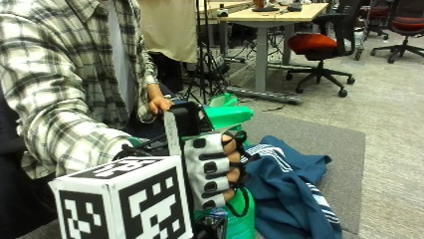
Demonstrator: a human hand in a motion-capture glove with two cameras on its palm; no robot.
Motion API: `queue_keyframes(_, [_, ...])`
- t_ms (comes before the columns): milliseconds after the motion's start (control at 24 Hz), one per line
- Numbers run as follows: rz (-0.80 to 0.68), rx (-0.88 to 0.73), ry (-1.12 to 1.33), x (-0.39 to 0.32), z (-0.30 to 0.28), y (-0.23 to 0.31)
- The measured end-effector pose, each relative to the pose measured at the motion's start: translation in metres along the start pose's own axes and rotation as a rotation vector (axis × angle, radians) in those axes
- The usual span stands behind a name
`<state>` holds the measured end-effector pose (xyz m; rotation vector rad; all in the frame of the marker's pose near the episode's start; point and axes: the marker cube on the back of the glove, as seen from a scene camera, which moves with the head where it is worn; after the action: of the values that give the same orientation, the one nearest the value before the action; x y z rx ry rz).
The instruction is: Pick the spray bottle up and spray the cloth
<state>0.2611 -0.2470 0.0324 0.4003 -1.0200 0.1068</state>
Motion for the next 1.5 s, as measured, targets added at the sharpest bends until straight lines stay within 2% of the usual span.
queue_keyframes(626, [-0.002, -0.033, 0.029, -0.011, -0.011, -0.004])
queue_keyframes(1502, [-0.098, -0.17, 0.15, -0.179, -0.031, 0.011])
